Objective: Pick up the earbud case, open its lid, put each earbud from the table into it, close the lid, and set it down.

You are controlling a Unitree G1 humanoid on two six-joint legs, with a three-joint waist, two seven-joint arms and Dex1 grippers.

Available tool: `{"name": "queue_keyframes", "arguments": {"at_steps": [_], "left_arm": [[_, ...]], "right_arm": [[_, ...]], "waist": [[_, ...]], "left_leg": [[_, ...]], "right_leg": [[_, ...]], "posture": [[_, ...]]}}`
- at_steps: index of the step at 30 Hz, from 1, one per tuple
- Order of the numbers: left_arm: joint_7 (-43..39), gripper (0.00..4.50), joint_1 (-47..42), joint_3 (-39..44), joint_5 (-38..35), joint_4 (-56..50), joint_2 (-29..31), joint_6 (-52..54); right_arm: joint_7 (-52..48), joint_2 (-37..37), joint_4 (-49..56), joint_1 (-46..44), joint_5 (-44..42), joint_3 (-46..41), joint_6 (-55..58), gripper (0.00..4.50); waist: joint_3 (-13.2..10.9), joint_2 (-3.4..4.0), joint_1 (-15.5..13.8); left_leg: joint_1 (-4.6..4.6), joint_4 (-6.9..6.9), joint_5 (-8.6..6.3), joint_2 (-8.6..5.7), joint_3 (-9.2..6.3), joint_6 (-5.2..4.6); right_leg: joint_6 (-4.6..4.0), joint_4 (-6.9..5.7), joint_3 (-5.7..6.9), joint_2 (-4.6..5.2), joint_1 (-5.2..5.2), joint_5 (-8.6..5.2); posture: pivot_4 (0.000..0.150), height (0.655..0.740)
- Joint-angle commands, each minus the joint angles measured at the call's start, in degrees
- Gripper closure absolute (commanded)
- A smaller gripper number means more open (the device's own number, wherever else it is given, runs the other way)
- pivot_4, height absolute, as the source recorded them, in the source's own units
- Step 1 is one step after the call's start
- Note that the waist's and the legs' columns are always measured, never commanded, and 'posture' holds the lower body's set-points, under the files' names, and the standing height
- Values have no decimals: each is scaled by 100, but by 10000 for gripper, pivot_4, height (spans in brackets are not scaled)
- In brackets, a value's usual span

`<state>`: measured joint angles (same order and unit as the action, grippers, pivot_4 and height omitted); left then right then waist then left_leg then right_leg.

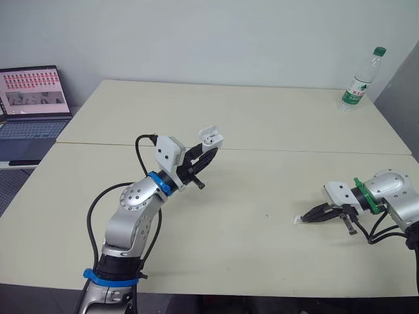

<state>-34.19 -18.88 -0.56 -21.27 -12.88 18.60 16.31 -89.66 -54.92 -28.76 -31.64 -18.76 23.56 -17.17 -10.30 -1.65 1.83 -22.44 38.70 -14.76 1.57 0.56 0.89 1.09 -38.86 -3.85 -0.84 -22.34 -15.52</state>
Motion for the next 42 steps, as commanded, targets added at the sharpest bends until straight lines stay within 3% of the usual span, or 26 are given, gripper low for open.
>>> {"name": "queue_keyframes", "arguments": {"at_steps": [1, 14, 25, 42], "left_arm": [[53, 37406, -15, 90, -39, -258, 27, -32], [82, 37406, -45, 71, -29, -211, 14, -61], [73, 37406, -11, 84, -52, -243, 27, -52], [49, 37406, -59, 77, -60, -249, 50, -21]], "right_arm": [[-283, 102, -145, -174, 121, -252, -124, 44629], [-284, 322, -48, -285, 126, -372, 11, 44629], [-284, -574, 293, -194, -521, 121, 106, 44629], [-284, -91, -420, -310, 10, 240, -492, 44629]], "waist": [[0, 0, 1], [0, 0, -3], [-2, 2, 0], [-2, 1, 5]], "left_leg": [[0, 0, 0, 0, 0, 0], [-1, 0, 0, -1, -1, 0], [-2, 0, 0, 0, -2, 0], [-1, 0, 0, 1, 0, 0]], "right_leg": [[0, 0, 0, 0, 0, 0], [0, 0, 1, 0, 0, 0], [1, 2, 2, 1, 0, 0], [1, 2, -1, -1, -1, -1]], "posture": [[1500, 7400], [1500, 7400], [1500, 7400], [1500, 7400]]}}
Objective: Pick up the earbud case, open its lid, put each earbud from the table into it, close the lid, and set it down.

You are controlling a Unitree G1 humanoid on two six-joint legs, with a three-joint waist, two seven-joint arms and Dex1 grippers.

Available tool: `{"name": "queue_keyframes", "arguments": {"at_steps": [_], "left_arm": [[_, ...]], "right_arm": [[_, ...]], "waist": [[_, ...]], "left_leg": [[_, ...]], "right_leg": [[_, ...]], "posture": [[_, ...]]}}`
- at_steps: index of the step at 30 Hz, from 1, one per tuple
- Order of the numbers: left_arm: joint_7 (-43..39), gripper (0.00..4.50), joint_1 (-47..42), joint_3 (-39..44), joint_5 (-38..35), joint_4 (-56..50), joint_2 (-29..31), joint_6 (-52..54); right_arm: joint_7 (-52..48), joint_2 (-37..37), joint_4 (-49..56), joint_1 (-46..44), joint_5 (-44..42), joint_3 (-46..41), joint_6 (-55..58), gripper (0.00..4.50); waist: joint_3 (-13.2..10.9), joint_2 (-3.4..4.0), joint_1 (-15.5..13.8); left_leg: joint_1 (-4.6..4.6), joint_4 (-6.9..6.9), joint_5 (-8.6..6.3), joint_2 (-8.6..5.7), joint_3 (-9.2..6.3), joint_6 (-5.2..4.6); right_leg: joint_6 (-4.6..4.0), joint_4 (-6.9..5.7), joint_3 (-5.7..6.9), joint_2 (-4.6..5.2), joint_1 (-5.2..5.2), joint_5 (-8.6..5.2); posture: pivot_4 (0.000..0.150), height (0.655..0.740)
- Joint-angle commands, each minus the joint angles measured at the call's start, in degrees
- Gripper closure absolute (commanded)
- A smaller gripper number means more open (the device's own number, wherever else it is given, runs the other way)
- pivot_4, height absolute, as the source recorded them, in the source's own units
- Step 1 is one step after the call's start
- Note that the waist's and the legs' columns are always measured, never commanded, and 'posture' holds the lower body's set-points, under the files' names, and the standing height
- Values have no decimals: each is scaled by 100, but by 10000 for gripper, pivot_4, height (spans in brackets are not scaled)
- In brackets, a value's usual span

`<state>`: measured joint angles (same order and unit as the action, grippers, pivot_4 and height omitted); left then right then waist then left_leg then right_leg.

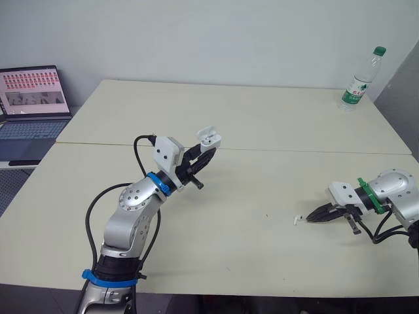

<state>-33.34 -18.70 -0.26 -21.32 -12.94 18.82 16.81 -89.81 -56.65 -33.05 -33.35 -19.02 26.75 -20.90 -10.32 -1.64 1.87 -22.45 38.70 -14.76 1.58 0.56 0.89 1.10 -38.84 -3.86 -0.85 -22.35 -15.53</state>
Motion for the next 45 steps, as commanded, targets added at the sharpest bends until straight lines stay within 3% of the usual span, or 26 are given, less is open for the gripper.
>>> {"name": "queue_keyframes", "arguments": {"at_steps": [1, 29, 38, 45], "left_arm": [[-39, 37406, -81, 47, -55, -241, 29, -70], [-17, 37406, -54, 40, -42, -252, 11, -86], [-18, 37406, 46, 68, -54, -336, 39, -74], [-31, 37406, 54, 32, -54, -332, 13, -77]], "right_arm": [[-269, 111, 24, -149, 42, -90, -110, 44629], [-269, 423, -141, -463, 130, -149, -93, 44629], [-269, -221, 182, -418, -491, -3, 197, 44629], [-269, -397, -122, -211, -280, 125, -219, 44629]], "waist": [[0, 0, 1], [-1, 1, -4], [-3, 3, -9], [-4, 3, -3]], "left_leg": [[0, 0, 0, 0, 0, 0], [-2, 0, 0, -1, -2, 0], [-3, 0, 0, -1, -3, 0], [-2, -1, 0, 0, 0, 0]], "right_leg": [[0, 0, 0, 0, 0, 0], [0, 0, 1, 1, 0, 0], [0, 1, 2, 2, 0, 0], [-1, 3, 0, 2, 0, 0]], "posture": [[1500, 7400], [1500, 7400], [1500, 7400], [1500, 7400]]}}
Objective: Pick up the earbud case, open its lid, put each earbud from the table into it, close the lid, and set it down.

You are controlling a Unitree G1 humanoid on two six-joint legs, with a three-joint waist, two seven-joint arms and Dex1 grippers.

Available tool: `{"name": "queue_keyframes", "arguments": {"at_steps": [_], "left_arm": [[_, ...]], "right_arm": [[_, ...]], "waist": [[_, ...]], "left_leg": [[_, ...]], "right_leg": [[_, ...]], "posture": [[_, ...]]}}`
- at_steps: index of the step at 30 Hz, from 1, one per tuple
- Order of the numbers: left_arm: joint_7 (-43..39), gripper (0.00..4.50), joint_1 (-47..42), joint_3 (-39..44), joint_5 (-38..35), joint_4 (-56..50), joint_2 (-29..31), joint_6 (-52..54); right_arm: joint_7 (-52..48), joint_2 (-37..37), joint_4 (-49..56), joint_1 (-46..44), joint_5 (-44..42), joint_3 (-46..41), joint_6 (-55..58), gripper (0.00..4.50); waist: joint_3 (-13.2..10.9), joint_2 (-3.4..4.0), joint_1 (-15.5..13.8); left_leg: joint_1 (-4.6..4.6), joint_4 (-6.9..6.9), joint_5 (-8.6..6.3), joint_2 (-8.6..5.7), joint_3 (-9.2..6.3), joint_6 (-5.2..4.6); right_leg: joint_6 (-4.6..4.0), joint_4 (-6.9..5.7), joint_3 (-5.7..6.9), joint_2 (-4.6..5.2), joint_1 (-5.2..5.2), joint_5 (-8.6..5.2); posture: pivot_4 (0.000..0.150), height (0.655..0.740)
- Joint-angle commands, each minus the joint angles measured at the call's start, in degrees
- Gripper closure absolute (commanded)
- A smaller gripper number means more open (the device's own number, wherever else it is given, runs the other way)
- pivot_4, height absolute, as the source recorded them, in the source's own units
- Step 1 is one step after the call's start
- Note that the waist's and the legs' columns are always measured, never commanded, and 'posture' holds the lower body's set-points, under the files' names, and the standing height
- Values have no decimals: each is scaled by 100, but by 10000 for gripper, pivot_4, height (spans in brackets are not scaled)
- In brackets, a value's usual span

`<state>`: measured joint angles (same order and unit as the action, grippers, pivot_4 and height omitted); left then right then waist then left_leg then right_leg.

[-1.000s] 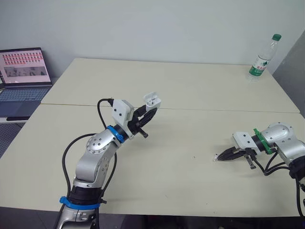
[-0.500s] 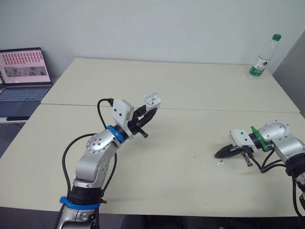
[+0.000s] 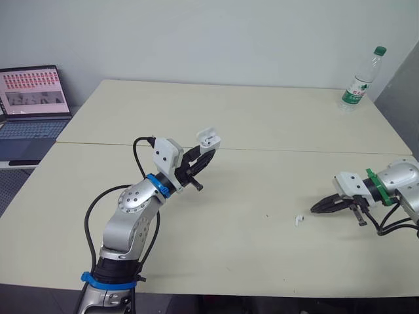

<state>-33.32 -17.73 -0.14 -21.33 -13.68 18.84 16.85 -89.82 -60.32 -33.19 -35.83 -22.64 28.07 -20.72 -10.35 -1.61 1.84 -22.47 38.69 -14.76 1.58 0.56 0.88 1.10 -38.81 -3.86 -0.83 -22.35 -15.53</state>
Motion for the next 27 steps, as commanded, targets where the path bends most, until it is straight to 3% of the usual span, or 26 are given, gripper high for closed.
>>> {"name": "queue_keyframes", "arguments": {"at_steps": [1, 15, 27], "left_arm": [[-39, 37406, -43, 19, -54, -258, 12, -81], [-77, 37406, -97, 48, -47, -255, 53, -32], [-61, 37406, -98, 55, -37, -260, 33, -20]], "right_arm": [[-268, -11, -146, 52, 124, 3, -298, 44629], [-268, 703, -471, 68, 730, -261, -479, 44629], [-268, 844, -360, -117, 752, -335, -372, 44629]], "waist": [[-1, 1, -1], [-1, 1, 0], [-1, 1, -1]], "left_leg": [[0, 0, 0, 0, 0, 0], [0, 0, 0, 1, 0, 0], [0, 0, 0, 0, -1, 0]], "right_leg": [[0, 0, 0, 0, 0, 0], [0, -1, -1, -1, 0, 0], [0, -1, 0, -1, 0, 0]], "posture": [[1500, 7400], [1500, 7400], [1500, 7400]]}}
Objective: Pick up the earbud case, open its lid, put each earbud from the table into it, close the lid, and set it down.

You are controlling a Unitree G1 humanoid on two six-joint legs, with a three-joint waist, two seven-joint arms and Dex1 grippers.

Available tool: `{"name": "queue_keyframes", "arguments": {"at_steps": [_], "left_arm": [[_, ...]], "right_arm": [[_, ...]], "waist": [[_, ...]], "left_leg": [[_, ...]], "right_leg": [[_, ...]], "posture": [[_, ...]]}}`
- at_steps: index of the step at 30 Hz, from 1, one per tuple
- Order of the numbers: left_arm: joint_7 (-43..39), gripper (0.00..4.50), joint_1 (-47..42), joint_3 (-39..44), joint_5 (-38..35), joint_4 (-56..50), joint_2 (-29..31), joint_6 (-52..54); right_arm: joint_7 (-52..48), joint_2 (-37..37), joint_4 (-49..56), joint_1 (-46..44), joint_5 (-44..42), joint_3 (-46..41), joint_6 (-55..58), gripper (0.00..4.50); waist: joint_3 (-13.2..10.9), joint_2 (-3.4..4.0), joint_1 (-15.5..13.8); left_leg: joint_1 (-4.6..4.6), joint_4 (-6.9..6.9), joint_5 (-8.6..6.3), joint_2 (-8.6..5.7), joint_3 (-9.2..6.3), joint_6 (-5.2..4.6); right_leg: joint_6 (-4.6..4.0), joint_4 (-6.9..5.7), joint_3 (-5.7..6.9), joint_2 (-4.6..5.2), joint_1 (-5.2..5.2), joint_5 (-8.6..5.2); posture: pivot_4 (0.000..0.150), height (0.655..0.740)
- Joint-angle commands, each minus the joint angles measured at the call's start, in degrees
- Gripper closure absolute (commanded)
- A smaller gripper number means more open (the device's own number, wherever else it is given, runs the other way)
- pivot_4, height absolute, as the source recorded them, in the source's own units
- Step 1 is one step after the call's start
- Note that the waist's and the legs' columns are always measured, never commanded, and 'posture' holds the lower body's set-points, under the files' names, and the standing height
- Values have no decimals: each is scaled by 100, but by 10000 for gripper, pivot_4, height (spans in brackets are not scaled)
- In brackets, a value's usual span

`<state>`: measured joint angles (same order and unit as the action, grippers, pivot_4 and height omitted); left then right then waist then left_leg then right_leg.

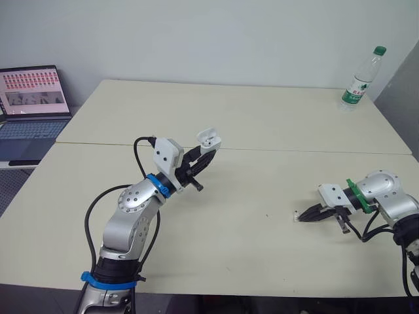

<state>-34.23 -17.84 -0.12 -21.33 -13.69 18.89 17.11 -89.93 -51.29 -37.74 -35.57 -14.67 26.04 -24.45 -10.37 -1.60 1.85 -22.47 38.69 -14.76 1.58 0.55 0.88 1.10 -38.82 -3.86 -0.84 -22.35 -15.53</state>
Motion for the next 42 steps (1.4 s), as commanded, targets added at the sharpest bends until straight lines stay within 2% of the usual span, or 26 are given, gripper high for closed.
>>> {"name": "queue_keyframes", "arguments": {"at_steps": [1, 7, 15, 20, 23, 26, 34, 42], "left_arm": [[30, 37406, -94, 52, -36, -252, 24, -49], [35, 37406, -110, 49, -26, -233, 16, -64], [52, 37406, -41, 87, -33, -289, 38, -65], [85, 37406, 76, 116, -39, -380, 44, -56], [119, 37406, 115, 105, -44, -402, 30, -52], [136, 37406, 129, 91, -46, -422, 19, -37], [102, 37406, 77, 74, -64, -407, 35, 17], [42, 37406, 23, 44, -79, -378, 37, 33]], "right_arm": [[-257, -43, 102, -152, -47, -138, 5, 44629], [-257, -49, 217, -183, -105, -113, 86, 44629], [-257, -407, 615, -10, -297, -225, 408, 44629], [-110, -762, 1762, 542, -835, -958, 1790, 44629], [754, -887, 3017, 1317, -1357, -1516, 3224, 38835], [1837, -716, 3947, 1931, -1535, -2017, 4269, 28675], [3698, -85, 5358, 2977, -1386, -2633, 5604, 28675], [4518, 340, 5569, 3520, -961, -2781, 5711, 28675]], "waist": [[0, 0, -3], [0, 0, -2], [0, 0, -5], [-1, 1, -2], [-1, 0, -15], [-1, 0, -13], [0, 0, -18], [-1, 0, -13]], "left_leg": [[0, 0, 0, 0, -1, 0], [0, 0, 0, 0, -1, 0], [-2, 0, 0, -1, -2, 0], [-4, -2, 0, 0, -5, 0], [-5, -3, 0, 1, -10, 1], [-14, -2, -1, 1, -19, 1], [-36, -2, -1, -5, -15, 2], [-42, -2, 0, -5, -7, 1]], "right_leg": [[0, 0, 1, 0, 0, 0], [0, 0, 1, 0, 0, 0], [0, 0, 1, 1, 0, 0], [0, 1, 3, 1, -1, 0], [0, 1, 8, 1, 0, -1], [4, 2, 16, 1, -1, -3], [34, 3, 11, -3, -27, -21], [43, 3, 2, -8, -35, -26]], "posture": [[1500, 7400], [1500, 7400], [1500, 7400], [1500, 7400], [1500, 7400], [1500, 7400], [1500, 7400], [1500, 7400]]}}
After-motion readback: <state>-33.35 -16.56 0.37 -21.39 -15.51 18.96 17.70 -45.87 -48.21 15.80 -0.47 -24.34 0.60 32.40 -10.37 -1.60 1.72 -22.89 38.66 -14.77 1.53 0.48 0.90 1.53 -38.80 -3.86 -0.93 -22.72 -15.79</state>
